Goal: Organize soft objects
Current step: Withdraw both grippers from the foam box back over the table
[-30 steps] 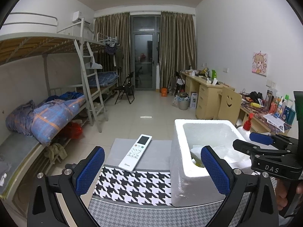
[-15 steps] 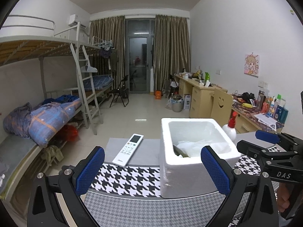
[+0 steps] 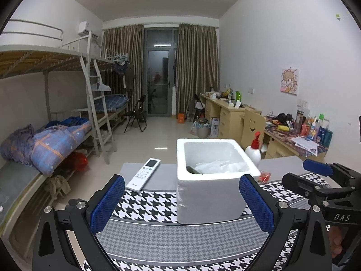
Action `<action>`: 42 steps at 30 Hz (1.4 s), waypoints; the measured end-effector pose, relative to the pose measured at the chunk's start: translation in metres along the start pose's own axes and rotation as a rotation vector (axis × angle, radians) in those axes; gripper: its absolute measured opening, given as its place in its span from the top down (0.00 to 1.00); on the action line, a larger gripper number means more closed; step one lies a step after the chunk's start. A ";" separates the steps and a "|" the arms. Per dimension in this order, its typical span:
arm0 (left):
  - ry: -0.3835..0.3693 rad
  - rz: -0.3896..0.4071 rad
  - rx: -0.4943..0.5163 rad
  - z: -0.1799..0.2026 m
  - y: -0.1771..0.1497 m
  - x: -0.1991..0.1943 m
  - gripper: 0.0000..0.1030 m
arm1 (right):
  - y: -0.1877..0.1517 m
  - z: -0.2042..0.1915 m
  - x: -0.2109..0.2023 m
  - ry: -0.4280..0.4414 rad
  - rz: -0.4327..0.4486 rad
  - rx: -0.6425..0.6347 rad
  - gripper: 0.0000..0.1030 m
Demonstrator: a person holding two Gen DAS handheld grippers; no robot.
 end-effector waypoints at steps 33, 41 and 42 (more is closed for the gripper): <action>-0.060 0.121 0.021 0.042 -0.034 -0.074 0.01 | -0.040 -0.009 -0.086 -0.052 0.140 -0.013 0.06; -0.059 0.135 0.023 0.041 -0.043 -0.079 0.01 | -0.046 -0.009 -0.098 -0.053 0.169 -0.011 0.06; -0.056 0.139 0.021 0.040 -0.044 -0.080 0.01 | -0.048 -0.009 -0.099 -0.052 0.169 -0.009 0.06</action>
Point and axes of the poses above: each gripper's, at about its wrist camera, not at the fingertips, and x roughly the way its jaws point, z to its right, y to its top, the point moved 10 cm from there along x, roughly the way its jaws point, and after that the axes turned 6 degrees about -x, right-handed, at the moved point
